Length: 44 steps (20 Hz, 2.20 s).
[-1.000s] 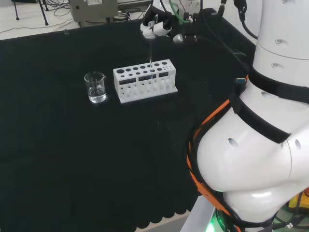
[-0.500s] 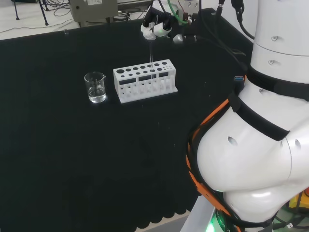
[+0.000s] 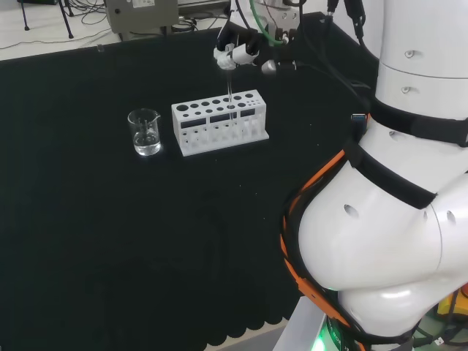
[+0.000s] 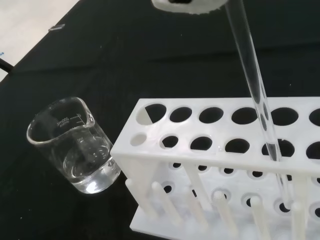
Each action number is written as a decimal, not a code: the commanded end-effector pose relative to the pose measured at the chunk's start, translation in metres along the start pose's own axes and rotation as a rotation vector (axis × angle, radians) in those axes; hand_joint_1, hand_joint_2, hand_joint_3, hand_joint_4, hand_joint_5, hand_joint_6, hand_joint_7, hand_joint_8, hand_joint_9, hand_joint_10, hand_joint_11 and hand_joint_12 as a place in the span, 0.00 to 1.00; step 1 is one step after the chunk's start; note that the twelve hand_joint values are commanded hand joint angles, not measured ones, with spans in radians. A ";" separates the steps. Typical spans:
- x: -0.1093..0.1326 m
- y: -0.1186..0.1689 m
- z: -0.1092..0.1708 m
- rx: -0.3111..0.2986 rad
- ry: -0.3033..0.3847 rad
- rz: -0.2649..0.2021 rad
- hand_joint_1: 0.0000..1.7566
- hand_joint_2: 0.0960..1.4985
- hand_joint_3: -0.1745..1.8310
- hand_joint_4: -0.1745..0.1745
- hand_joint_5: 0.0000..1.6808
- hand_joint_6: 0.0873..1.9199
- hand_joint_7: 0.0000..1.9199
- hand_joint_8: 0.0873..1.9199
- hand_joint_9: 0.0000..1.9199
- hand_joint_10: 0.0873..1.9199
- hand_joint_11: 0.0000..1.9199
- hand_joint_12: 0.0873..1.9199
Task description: Put the glass rod back on the white test tube rack.
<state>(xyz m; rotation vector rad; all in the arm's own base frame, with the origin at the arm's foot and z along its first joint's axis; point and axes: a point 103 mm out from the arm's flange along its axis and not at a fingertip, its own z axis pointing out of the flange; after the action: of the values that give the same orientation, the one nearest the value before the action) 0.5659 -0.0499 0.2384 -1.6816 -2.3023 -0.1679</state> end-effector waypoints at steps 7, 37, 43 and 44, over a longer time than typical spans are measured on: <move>0.001 0.002 0.001 0.011 0.003 -0.001 0.73 0.72 0.09 0.00 0.68 0.19 0.50 0.70 0.83 0.54 0.85 0.43; 0.007 -0.005 -0.027 0.005 -0.018 -0.037 0.81 0.57 0.00 0.00 0.47 0.36 0.47 0.34 0.93 0.39 1.00 0.45; 0.010 -0.008 -0.039 -0.018 -0.019 -0.045 0.81 0.57 0.00 0.00 0.47 0.36 0.46 0.34 0.94 0.39 1.00 0.45; 0.010 -0.008 -0.040 -0.018 -0.018 -0.047 0.81 0.57 0.00 0.00 0.47 0.36 0.46 0.34 0.94 0.39 1.00 0.45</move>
<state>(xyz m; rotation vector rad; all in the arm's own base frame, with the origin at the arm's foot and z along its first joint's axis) 0.5633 -0.0534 0.2763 -1.6481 -2.3575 -0.1724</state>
